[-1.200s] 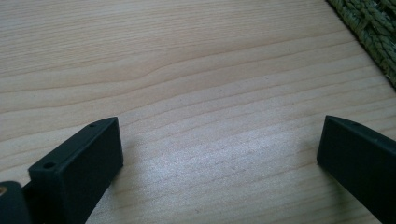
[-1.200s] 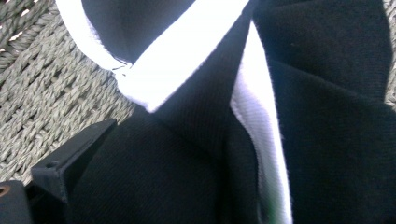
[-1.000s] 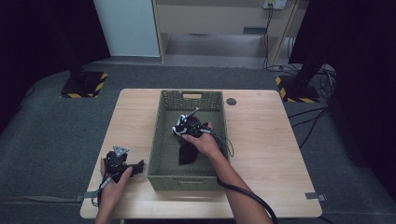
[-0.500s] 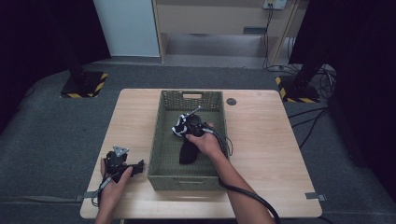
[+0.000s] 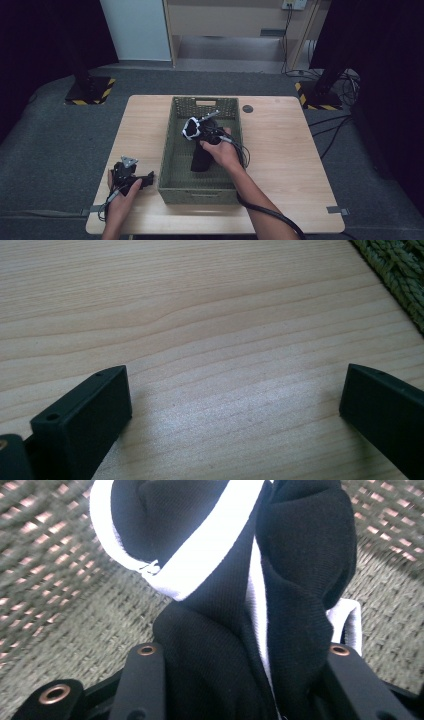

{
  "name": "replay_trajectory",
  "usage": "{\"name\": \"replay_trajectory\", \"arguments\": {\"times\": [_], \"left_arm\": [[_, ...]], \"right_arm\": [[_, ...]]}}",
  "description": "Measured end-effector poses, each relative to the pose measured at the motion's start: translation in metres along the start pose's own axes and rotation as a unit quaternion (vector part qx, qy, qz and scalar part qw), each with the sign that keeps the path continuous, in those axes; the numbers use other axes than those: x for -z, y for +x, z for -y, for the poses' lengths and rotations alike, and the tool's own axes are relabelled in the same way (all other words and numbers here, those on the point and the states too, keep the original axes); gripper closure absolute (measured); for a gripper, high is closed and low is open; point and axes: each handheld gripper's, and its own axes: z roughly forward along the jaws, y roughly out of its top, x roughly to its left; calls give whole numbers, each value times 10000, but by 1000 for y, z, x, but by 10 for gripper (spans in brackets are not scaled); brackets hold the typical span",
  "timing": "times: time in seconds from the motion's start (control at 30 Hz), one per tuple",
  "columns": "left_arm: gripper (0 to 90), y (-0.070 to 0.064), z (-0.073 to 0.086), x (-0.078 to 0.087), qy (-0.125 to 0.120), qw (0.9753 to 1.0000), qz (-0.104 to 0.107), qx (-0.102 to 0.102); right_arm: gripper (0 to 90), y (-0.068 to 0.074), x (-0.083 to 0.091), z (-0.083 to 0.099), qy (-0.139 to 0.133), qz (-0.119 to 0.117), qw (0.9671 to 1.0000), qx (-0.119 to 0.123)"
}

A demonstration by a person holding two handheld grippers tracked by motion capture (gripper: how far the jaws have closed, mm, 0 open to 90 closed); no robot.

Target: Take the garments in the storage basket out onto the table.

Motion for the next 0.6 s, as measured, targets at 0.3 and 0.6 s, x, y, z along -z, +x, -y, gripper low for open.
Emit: {"name": "replay_trajectory", "arguments": {"times": [0.3,0.6], "left_arm": [[0,0,0,0,-1,10000,0,0],[0,0,0,0,-7,10000,-1,8]], "right_arm": [[580,2,28,-5,-332,71,9994,45],[580,5,46,-15,-512,72,9986,151]]}}
